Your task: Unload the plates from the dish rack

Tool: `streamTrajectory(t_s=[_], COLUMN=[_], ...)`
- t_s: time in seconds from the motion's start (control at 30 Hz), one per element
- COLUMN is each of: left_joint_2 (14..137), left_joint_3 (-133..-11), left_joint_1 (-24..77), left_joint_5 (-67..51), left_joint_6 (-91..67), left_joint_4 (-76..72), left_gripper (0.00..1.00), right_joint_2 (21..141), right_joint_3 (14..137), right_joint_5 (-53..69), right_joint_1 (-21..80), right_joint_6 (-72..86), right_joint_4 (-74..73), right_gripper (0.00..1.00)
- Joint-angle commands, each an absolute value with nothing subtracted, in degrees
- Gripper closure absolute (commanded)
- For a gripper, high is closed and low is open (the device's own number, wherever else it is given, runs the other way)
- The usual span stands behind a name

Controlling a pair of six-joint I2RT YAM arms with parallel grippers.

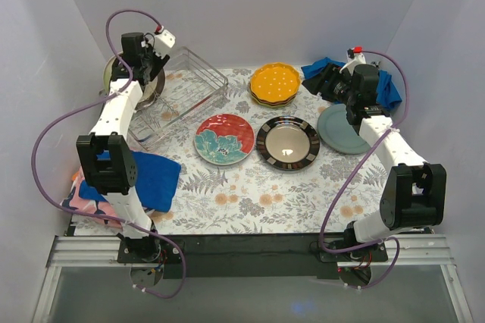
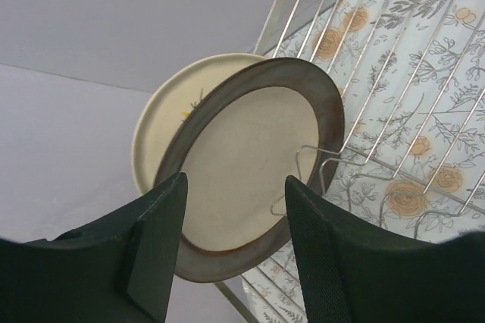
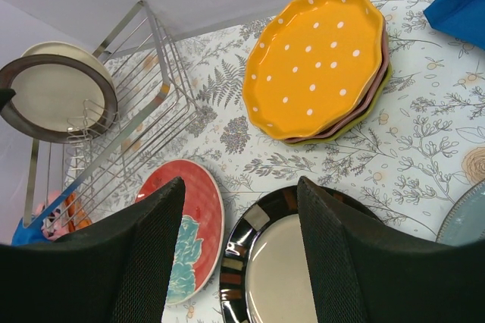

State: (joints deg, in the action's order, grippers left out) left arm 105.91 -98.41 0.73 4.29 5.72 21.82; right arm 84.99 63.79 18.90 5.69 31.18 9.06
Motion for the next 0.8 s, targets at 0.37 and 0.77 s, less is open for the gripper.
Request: streamTrajectory(t_s=[0.37,0.77], left_joint_2=[108.7,113.7], left_joint_3=[-114.3,-113.1], left_joint_1=[-10.2,-12.0], left_joint_5=[-11.9,-15.6], left_joint_6=[-6.4,-5.9], left_joint_4=[29.5,28.4], left_gripper=[0.47,0.47], right_joint_2=[84.3,84.6], right_joint_3=[63.6,63.9], right_joint_5=[19.3,18.9], right_joint_1=[5.5,5.5], right_joint_6=[30.3,29.6], right_joint_4=[11.9,12.0], right_gripper=[0.33,0.34])
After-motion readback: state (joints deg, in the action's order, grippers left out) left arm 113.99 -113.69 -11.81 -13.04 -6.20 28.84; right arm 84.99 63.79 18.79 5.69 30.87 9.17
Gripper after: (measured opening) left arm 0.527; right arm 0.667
